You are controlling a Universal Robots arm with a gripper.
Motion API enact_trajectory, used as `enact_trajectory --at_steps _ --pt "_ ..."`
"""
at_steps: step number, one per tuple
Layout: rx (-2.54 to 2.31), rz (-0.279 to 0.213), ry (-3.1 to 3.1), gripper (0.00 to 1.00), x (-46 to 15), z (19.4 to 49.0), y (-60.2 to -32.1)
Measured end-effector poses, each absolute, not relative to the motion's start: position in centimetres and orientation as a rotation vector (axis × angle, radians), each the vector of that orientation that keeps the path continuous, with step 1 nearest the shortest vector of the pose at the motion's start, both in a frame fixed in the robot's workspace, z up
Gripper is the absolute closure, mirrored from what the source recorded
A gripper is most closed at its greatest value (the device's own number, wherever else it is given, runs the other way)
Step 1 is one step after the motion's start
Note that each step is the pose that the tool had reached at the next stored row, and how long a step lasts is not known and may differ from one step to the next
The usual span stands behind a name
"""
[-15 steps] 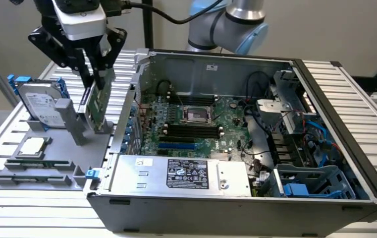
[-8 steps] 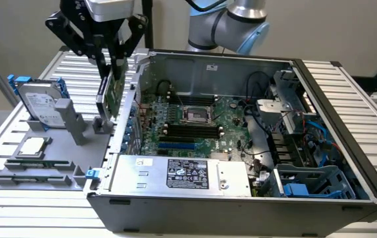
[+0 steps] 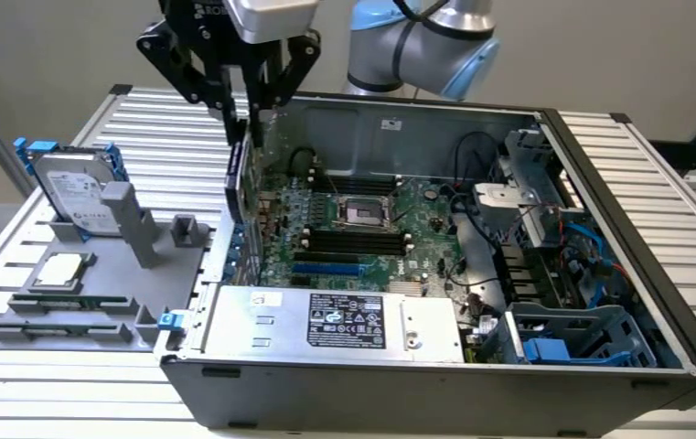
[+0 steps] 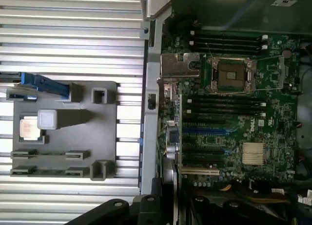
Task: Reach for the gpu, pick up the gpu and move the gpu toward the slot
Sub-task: 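Pick up the gpu and move the gpu toward the slot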
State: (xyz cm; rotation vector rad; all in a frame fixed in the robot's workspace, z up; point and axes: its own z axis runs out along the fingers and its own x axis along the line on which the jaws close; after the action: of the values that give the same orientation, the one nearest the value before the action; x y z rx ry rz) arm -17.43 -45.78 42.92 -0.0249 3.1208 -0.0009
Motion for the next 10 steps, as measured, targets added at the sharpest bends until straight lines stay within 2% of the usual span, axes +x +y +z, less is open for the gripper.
enact_trajectory --at_steps 10 --pt "-0.025 -0.001 3.125 0.74 -12.9 42.1 -45.6"
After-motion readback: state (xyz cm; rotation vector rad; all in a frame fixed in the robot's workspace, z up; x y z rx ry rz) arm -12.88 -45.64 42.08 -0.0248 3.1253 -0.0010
